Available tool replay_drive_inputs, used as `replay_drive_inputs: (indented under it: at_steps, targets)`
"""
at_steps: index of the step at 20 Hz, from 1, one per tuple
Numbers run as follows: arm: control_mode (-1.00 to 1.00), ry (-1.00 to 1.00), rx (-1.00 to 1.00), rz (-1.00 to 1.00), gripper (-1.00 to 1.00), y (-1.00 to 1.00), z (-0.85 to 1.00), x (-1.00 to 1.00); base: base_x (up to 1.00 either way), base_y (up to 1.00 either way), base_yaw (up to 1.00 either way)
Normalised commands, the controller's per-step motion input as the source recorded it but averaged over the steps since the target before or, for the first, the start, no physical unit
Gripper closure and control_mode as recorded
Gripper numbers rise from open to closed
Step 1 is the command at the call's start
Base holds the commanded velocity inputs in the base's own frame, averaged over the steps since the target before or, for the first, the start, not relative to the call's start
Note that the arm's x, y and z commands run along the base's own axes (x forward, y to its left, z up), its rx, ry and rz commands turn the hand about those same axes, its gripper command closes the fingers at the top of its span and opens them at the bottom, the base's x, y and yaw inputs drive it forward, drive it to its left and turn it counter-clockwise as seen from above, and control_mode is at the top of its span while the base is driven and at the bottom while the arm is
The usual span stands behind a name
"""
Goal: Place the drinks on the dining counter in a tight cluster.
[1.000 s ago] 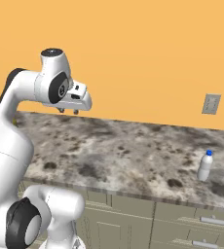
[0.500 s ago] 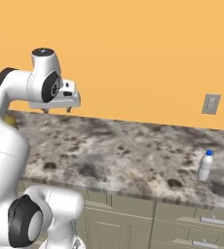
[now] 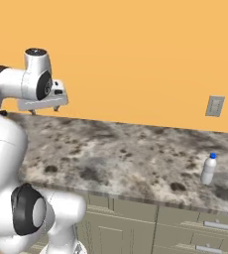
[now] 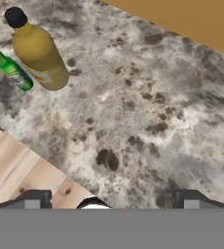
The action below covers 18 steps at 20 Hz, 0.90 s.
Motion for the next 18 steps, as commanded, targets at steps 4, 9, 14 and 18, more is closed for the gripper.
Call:
replay_drive_inputs:
  at_steps: [4, 9, 14, 18]
  targets:
    - [-1.0, 0.0, -0.06, 0.06, -1.0, 0.72, 0.0, 0.03, 0.0, 0.0, 0.0]
    - [-1.0, 0.0, -0.12, 0.02, -1.0, 0.75, 0.0, 0.0, 0.0, 0.0, 0.0]
    - [-1.0, 0.0, -0.03, 0.0, -1.0, 0.74, -0.01, 0.02, 0.0, 0.0, 0.0]
    - [-1.0, -0.02, 0.0, 0.0, -1.0, 0.66, -0.09, -0.06, 0.0, 0.0, 0.0]
